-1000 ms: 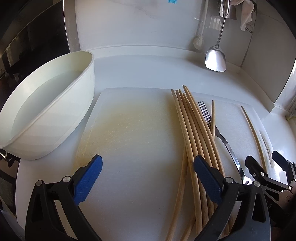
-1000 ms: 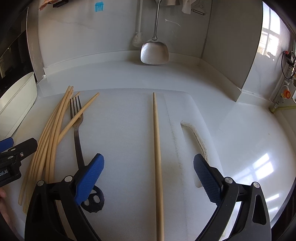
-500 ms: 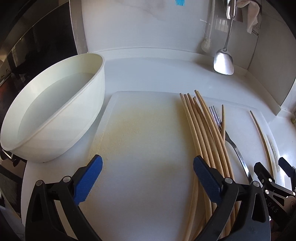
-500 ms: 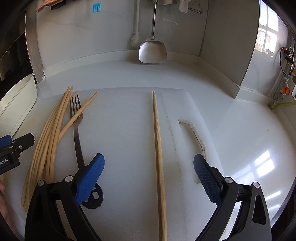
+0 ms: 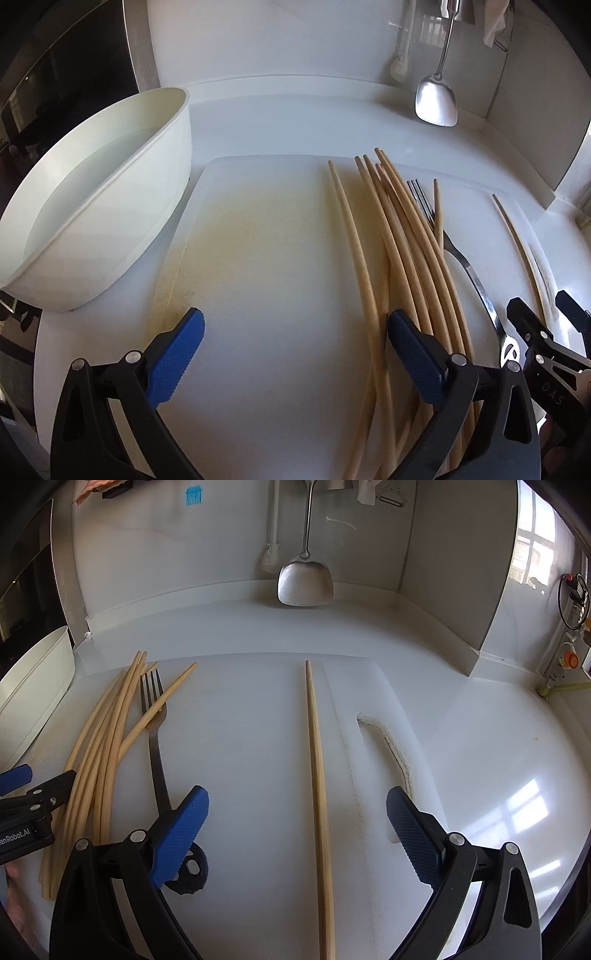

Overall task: Organize utensils
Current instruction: 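Close the left tool on one chopstick while the right tool closes on another chopstick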

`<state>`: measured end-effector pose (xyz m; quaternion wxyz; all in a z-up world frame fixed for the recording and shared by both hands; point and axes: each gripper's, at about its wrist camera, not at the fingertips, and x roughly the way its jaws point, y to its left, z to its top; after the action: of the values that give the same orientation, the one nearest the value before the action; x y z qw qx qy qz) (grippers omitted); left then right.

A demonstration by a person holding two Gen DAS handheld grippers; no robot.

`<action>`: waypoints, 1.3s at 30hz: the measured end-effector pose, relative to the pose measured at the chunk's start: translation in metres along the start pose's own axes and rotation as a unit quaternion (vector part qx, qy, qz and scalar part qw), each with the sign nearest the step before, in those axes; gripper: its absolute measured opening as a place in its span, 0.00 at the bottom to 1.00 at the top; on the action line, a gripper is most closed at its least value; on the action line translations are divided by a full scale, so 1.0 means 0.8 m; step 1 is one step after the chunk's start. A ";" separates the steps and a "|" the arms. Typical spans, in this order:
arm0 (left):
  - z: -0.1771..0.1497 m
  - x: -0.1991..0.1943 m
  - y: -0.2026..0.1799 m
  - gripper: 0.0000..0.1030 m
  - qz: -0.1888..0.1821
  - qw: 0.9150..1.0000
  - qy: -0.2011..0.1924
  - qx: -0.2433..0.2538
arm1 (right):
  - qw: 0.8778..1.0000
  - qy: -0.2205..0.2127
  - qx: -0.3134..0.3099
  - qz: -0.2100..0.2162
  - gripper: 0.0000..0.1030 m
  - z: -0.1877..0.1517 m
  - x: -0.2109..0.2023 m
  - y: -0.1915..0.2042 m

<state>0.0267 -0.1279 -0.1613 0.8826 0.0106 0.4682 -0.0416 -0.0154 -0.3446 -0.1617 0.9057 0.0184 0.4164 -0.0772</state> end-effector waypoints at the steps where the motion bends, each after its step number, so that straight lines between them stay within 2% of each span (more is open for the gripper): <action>1: 0.000 -0.001 0.002 0.95 -0.001 1.000 0.000 -0.002 | 1.000 0.000 -0.001 0.000 0.91 0.000 0.000 0.000; 6: -0.002 -0.002 0.010 0.95 0.002 1.000 -0.005 -0.013 | 1.000 -0.001 -0.003 0.002 0.91 0.000 -0.002 -0.001; 14: 0.001 -0.009 0.045 0.94 -0.019 0.997 -0.028 -0.071 | 1.000 -0.004 0.002 0.005 0.91 0.001 -0.002 -0.003; 16: 0.002 -0.011 0.049 0.94 -0.014 0.996 -0.037 -0.079 | 1.000 -0.004 0.001 0.005 0.91 0.001 -0.003 -0.001; 19: 0.006 -0.005 0.047 0.94 0.007 0.997 -0.030 -0.067 | 1.000 -0.004 0.000 0.003 0.91 0.002 -0.003 0.001; 27: 0.006 0.006 0.036 0.93 0.026 0.998 -0.030 -0.039 | 1.000 0.001 0.010 -0.002 0.90 0.002 0.001 -0.003; 31: 0.008 0.008 0.033 0.93 0.025 0.999 -0.034 -0.031 | 1.000 -0.001 0.017 0.008 0.82 0.004 0.005 -0.006; 35: 0.009 0.009 0.032 0.93 0.025 0.999 -0.035 -0.030 | 1.000 -0.005 0.023 0.020 0.69 0.008 0.007 -0.007; 38: 0.011 0.009 0.029 0.83 0.023 0.999 -0.037 -0.026 | 0.999 -0.009 0.018 0.024 0.64 0.010 0.008 -0.006; 39: 0.012 0.009 0.028 0.75 0.018 0.999 -0.038 -0.023 | 1.000 -0.011 0.016 0.024 0.60 0.011 0.009 -0.005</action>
<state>0.0403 -0.1066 -0.1622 0.9004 -0.0028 0.4349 -0.0150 -0.0051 -0.3505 -0.1613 0.9113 0.0418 0.4049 -0.0619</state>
